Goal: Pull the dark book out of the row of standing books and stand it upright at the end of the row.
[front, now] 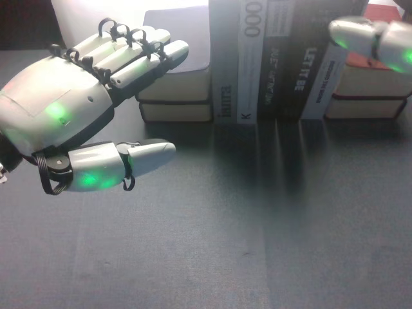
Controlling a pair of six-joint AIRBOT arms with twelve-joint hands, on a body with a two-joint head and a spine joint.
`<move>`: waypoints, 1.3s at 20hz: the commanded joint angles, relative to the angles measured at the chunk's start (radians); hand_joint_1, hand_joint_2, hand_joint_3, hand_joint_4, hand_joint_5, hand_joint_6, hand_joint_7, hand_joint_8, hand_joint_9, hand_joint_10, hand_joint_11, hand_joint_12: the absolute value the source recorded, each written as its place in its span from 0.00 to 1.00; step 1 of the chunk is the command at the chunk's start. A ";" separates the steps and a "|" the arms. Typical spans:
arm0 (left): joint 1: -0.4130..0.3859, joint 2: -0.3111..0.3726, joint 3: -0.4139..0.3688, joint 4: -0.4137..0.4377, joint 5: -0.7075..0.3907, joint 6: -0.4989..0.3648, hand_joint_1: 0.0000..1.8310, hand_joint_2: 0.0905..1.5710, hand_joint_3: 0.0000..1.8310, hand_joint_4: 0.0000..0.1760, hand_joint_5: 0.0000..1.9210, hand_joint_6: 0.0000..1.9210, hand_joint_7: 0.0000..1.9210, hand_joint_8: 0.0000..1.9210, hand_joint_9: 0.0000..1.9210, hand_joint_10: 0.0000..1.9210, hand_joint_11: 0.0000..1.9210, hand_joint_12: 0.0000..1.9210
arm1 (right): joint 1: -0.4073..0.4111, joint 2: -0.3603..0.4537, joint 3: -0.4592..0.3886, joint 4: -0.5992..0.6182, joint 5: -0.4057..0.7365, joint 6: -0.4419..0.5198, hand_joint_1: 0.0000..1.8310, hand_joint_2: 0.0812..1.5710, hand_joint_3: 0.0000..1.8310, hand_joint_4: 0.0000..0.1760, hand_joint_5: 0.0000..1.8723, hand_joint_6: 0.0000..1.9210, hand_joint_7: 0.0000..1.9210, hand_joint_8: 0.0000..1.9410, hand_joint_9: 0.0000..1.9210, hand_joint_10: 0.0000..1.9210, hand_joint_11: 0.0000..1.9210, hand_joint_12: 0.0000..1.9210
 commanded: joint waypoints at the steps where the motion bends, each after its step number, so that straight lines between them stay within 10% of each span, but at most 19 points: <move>1: -0.014 0.004 -0.004 -0.008 -0.130 0.003 0.06 0.79 0.00 0.29 0.00 0.00 0.00 0.00 0.00 0.00 0.00 0.00 | -0.013 0.011 -0.014 -0.012 0.117 0.015 0.31 0.85 0.00 0.00 0.38 0.14 0.02 0.00 0.00 0.00 0.00 0.00; 3: -0.010 0.005 -0.005 -0.013 -0.133 0.003 0.02 0.78 0.00 0.34 0.00 0.00 0.00 0.00 0.00 0.00 0.00 0.00 | -0.107 0.056 -0.051 -0.084 0.201 0.161 0.12 0.87 0.01 0.00 0.37 0.12 0.03 0.00 0.00 0.00 0.00 0.00; 13: 0.006 0.010 -0.007 -0.031 -0.143 0.003 0.00 0.76 0.00 0.11 0.00 0.00 0.00 0.00 0.00 0.00 0.00 0.00 | -0.419 0.147 -0.117 -0.257 0.399 0.592 0.00 0.81 0.00 0.00 0.39 0.13 0.08 0.02 0.00 0.00 0.00 0.00; 14: 0.006 0.010 -0.007 -0.031 -0.143 0.003 0.00 0.76 0.00 0.13 0.00 0.00 0.00 0.00 0.00 0.00 0.00 0.00 | -0.457 0.160 -0.127 -0.258 0.434 0.616 0.00 0.82 0.00 0.00 0.37 0.17 0.18 0.01 0.07 0.06 0.00 0.30; 15: 0.006 0.010 -0.007 -0.033 -0.143 0.003 0.00 0.76 0.00 0.13 0.00 0.00 0.00 0.00 0.00 0.00 0.00 0.00 | -0.485 0.171 -0.133 -0.262 0.464 0.637 0.00 0.82 0.00 0.00 0.37 0.17 0.18 0.01 0.07 0.06 0.00 0.30; 16: 0.006 0.010 -0.007 -0.033 -0.143 0.003 0.00 0.76 0.00 0.14 0.00 0.00 0.00 0.00 0.00 0.00 0.00 0.00 | -0.497 0.173 -0.135 -0.263 0.473 0.643 0.00 0.82 0.00 0.00 0.35 0.18 0.20 0.01 0.09 0.08 0.00 0.51; 17: 0.006 0.010 -0.007 -0.034 -0.143 0.003 0.00 0.77 0.00 0.22 0.00 0.00 0.00 0.00 0.00 0.00 0.00 0.00 | -0.512 0.180 -0.138 -0.263 0.491 0.651 0.01 0.87 0.00 0.00 0.31 0.27 0.26 0.02 0.18 0.23 0.00 0.84; 19: 0.006 0.009 -0.006 -0.037 -0.143 0.003 0.00 0.77 0.00 0.17 0.00 0.00 0.00 0.00 0.00 0.00 0.00 0.00 | -0.561 0.189 -0.142 -0.255 0.545 0.672 0.06 0.88 0.00 0.00 0.24 0.34 0.31 0.04 0.18 0.47 0.09 0.89; 22: 0.006 0.004 -0.005 -0.038 -0.144 0.003 0.00 0.79 0.01 0.14 0.00 0.00 0.00 0.00 0.00 0.00 0.00 0.00 | -0.624 0.208 -0.147 -0.229 0.701 0.712 0.00 0.90 0.00 0.00 0.13 0.42 0.27 0.03 0.04 0.40 0.00 0.67; 26: 0.007 0.002 -0.004 -0.045 -0.161 0.003 0.02 0.81 0.00 0.16 0.00 0.00 0.00 0.00 0.00 0.00 0.00 0.00 | -0.627 0.224 -0.151 -0.161 0.808 0.637 0.00 0.86 0.00 0.00 0.04 0.07 0.06 0.00 0.01 0.04 0.00 0.27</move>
